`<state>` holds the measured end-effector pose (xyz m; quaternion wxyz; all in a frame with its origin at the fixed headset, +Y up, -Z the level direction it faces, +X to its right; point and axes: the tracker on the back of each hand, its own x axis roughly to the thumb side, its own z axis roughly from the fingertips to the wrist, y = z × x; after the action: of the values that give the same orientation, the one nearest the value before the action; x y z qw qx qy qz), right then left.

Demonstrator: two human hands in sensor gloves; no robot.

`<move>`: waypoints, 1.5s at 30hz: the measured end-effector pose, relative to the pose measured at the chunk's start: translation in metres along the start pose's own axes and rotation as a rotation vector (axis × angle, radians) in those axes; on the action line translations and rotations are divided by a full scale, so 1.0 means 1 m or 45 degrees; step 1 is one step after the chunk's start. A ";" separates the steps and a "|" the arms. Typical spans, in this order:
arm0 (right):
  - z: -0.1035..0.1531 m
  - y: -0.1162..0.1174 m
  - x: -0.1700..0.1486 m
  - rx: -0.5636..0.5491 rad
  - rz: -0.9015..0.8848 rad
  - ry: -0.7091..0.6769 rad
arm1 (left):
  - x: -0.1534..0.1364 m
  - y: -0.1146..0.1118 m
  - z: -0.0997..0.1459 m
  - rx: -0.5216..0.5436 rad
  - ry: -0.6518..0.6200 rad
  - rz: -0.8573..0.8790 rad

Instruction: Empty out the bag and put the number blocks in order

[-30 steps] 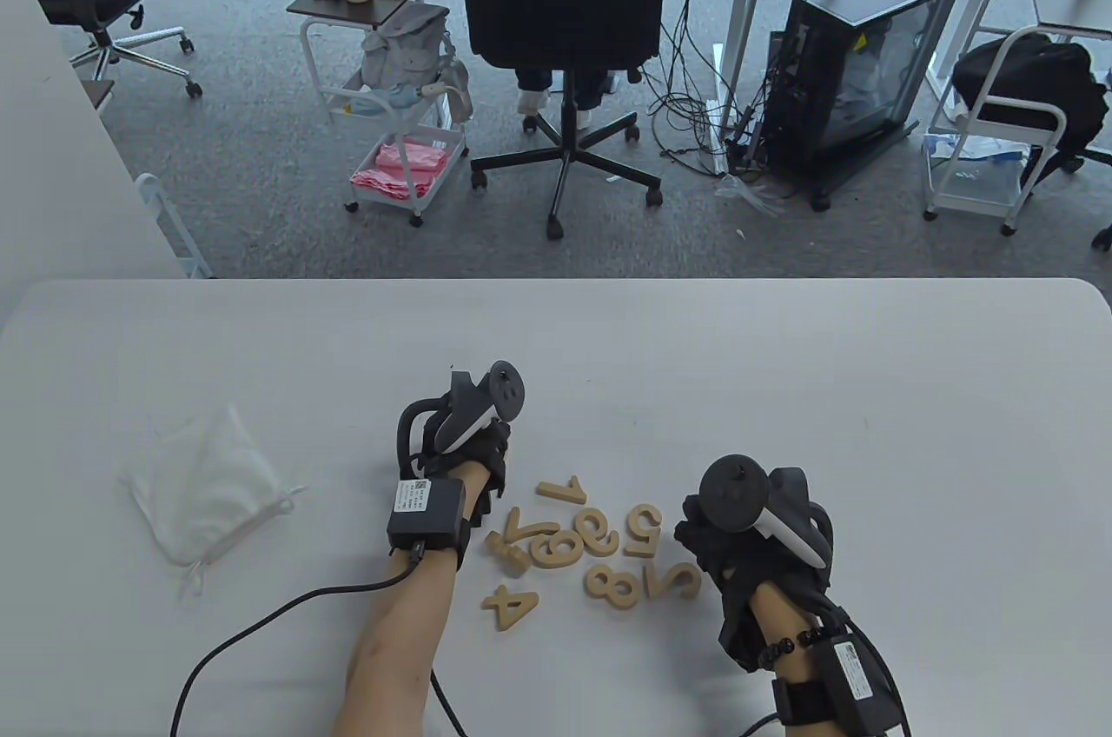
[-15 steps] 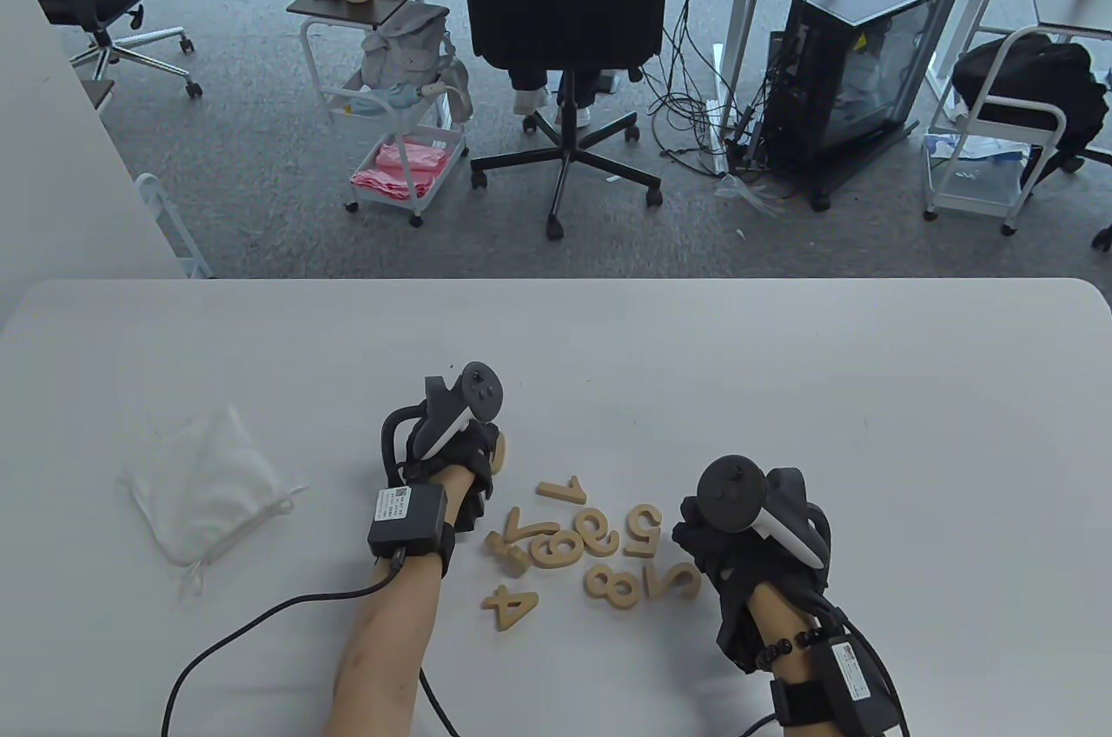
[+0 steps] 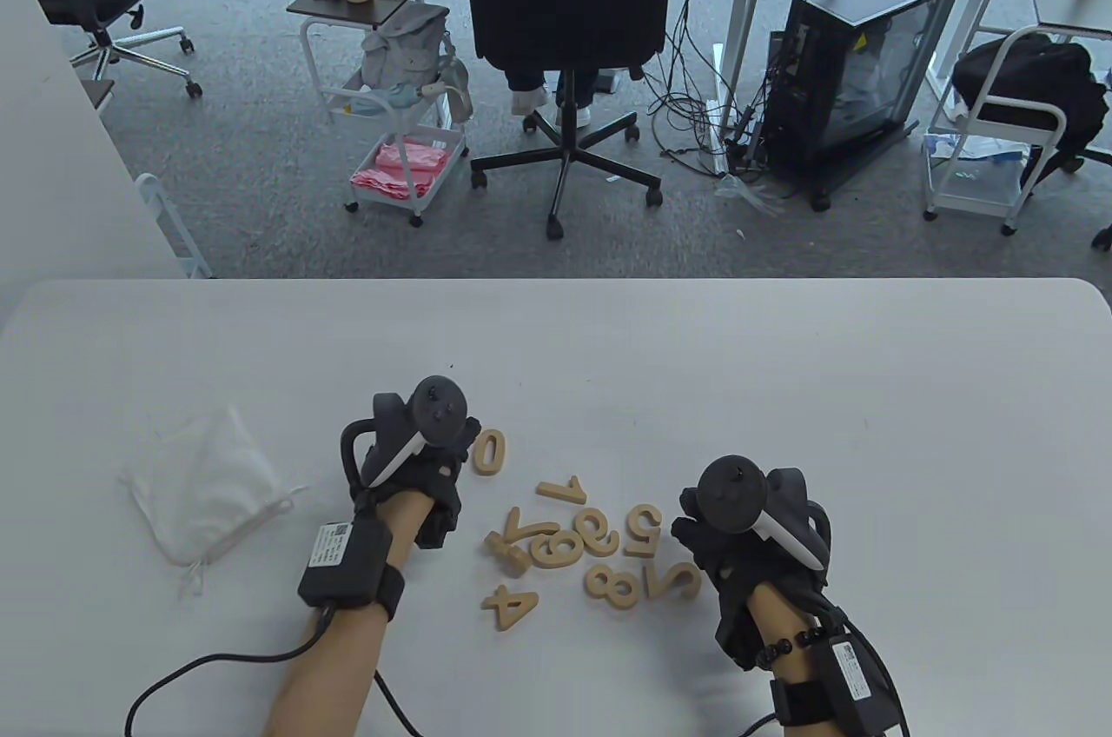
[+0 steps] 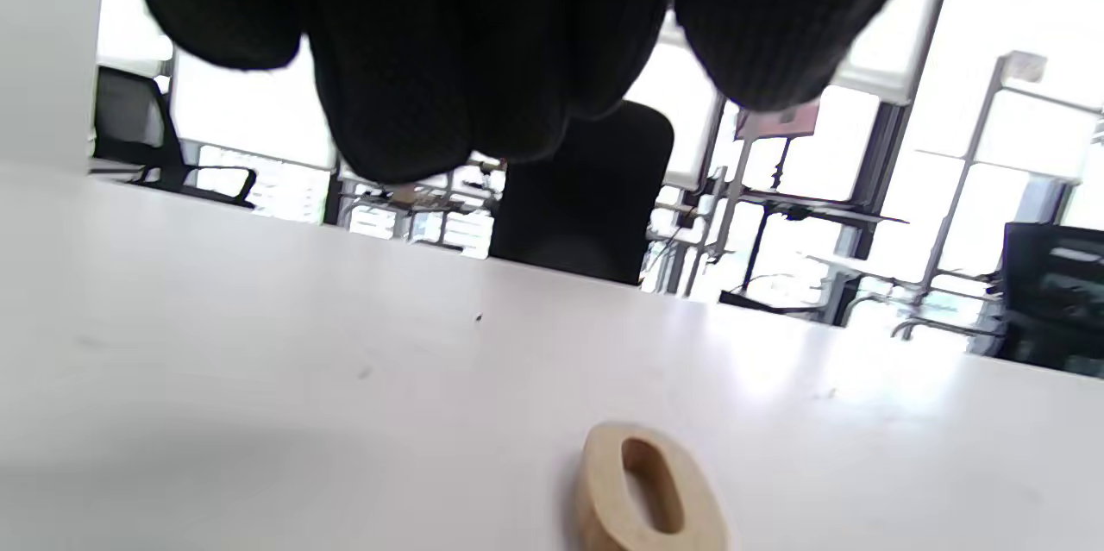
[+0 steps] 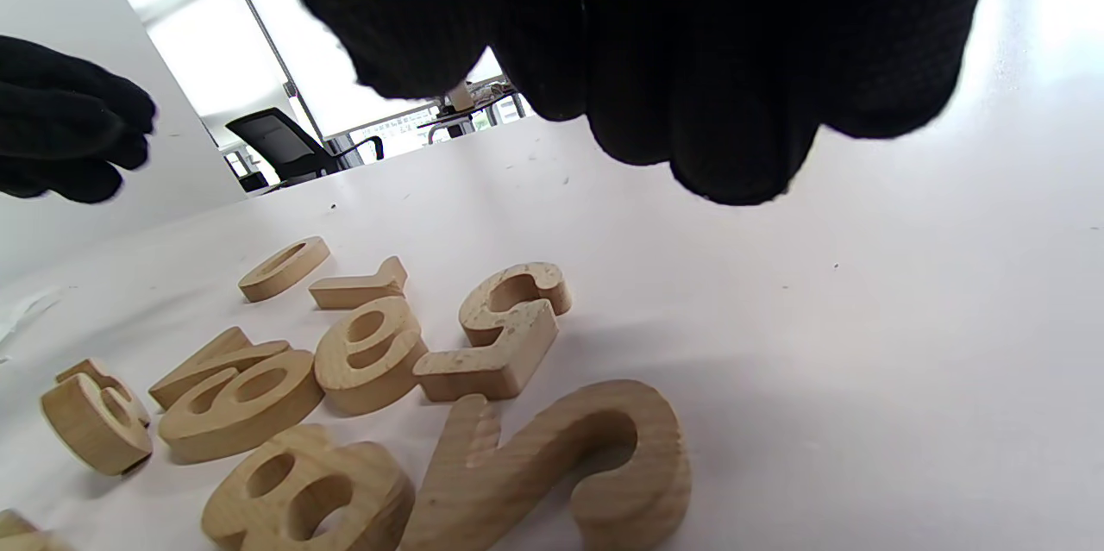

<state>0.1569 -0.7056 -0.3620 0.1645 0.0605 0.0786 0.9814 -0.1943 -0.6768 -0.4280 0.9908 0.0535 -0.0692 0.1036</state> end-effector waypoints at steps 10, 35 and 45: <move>0.008 0.002 0.015 -0.164 0.072 -0.089 | -0.024 0.023 0.099 0.210 -0.160 -0.354; -0.120 0.083 0.132 0.133 0.546 -0.101 | -0.049 0.014 0.107 0.264 -0.133 -0.280; -0.124 0.092 0.129 0.092 0.623 -0.111 | -0.050 0.015 0.107 0.263 -0.128 -0.276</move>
<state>-0.0113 -0.7647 -0.4556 -0.0770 0.1256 0.0894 0.9850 -0.2591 -0.6854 -0.3284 0.9807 0.1673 -0.1014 -0.0001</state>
